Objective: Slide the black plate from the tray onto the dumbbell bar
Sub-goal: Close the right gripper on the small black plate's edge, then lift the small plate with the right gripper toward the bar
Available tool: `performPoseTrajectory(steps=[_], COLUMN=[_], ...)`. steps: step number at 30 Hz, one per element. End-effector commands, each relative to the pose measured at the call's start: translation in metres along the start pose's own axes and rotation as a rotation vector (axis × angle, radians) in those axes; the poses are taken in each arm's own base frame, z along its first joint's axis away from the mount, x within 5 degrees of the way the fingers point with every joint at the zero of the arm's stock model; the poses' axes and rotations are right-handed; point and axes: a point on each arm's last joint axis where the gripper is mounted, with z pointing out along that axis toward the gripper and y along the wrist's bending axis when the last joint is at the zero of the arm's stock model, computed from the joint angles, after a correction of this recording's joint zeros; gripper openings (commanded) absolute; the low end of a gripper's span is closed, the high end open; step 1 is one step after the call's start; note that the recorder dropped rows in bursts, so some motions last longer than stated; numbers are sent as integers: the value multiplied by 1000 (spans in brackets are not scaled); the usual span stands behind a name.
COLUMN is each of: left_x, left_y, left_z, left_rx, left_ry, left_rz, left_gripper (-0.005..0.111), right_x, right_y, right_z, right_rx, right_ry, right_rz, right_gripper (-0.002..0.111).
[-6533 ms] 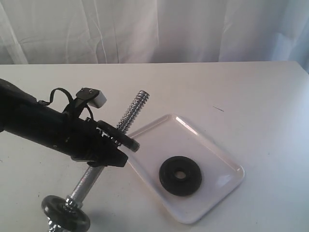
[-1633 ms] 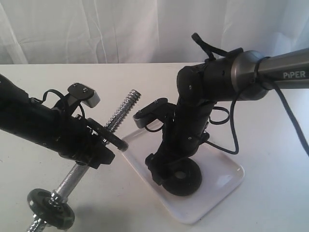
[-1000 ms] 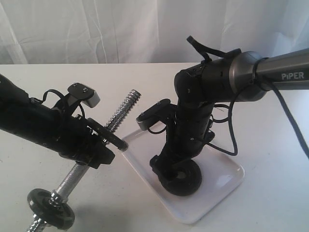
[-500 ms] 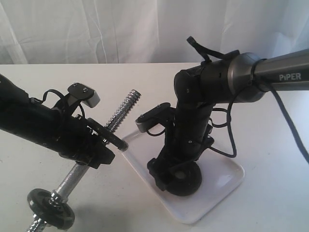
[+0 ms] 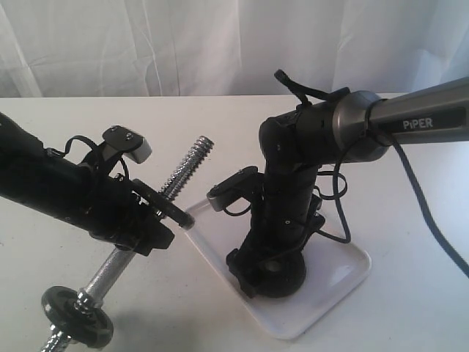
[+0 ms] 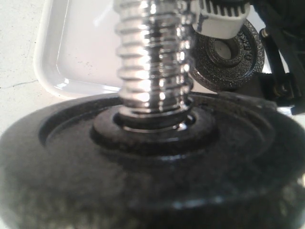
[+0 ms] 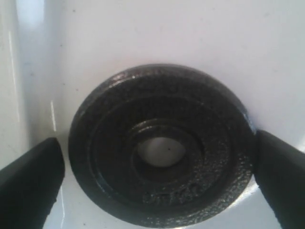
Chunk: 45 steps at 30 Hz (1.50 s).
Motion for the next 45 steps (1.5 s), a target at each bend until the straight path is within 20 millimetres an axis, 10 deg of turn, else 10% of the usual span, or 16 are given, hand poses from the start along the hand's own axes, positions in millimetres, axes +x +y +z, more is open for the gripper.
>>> performPoseTrajectory(steps=[1, 4, 12, 45], left_x=[-18, -18, -18, -7], left_y=[-9, -9, -8, -7], left_z=[-15, -15, -15, -15], left_rx=[19, 17, 15, -1], left_ry=[-111, -111, -107, 7], left_rz=[-37, -35, -29, 120], left_gripper=[0, 0, 0, 0], right_x=[3, 3, 2, 18], right_y=[0, 0, 1, -35], right_z=[8, 8, 8, -68], right_rx=[-4, -1, -20, -369], right_ry=[38, 37, 37, -113], right_rz=[1, -1, 19, 128], right_gripper=[98, 85, 0, 0])
